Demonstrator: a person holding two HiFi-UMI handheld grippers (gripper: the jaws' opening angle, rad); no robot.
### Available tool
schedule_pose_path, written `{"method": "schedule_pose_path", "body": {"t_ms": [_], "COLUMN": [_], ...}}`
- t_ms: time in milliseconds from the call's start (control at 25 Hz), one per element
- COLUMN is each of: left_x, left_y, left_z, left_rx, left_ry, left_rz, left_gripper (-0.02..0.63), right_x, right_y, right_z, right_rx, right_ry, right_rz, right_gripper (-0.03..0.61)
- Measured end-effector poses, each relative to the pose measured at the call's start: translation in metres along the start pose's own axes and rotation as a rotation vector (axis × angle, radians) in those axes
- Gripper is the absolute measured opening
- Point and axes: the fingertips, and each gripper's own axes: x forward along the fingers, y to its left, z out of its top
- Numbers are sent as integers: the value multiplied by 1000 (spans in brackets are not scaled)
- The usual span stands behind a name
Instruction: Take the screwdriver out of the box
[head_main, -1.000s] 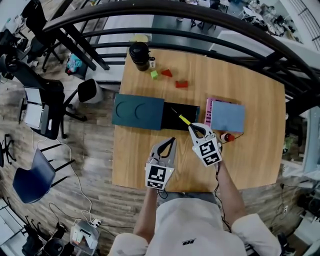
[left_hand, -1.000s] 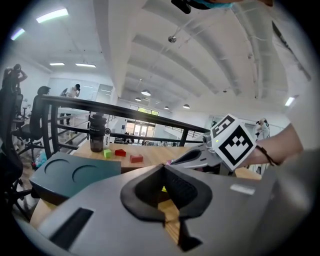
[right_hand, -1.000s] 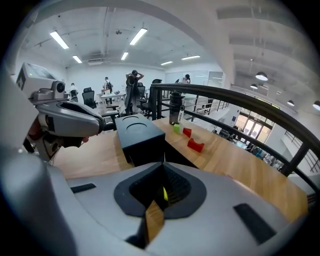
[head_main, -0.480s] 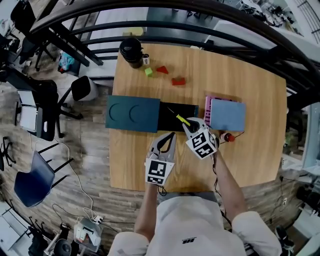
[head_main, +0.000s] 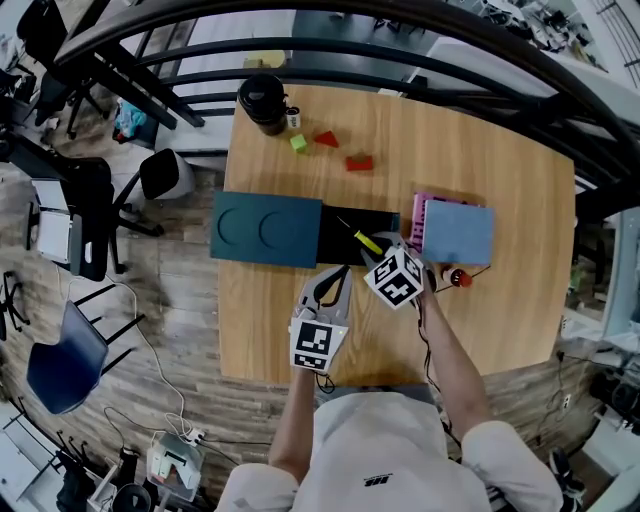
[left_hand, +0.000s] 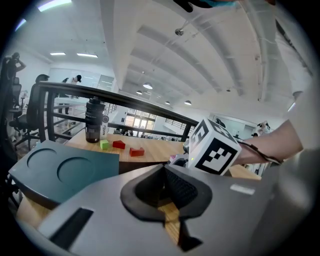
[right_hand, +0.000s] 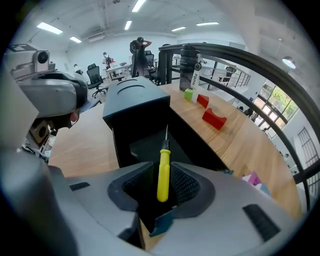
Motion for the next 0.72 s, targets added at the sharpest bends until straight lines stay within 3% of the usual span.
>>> {"method": "schedule_pose_path", "body": {"t_ms": [280,440,720], "left_x": [-4,-8,-22], "left_y": [7,9,9], "left_z": [-2,-2,4], "left_rx": [-16,-27,-15], "left_ry": [-3,-7,-19], "left_rz": [9,12,34], "left_gripper": [11,11,11], "right_x": [11,17,12], "right_y": [-2,-6,-4], "right_z": [-7,-10,-8], "right_rx": [-18,-50,-54], "right_ry": [116,171,151], "right_rz": [-6,-34,-25], "right_gripper": [98,63,60]}}
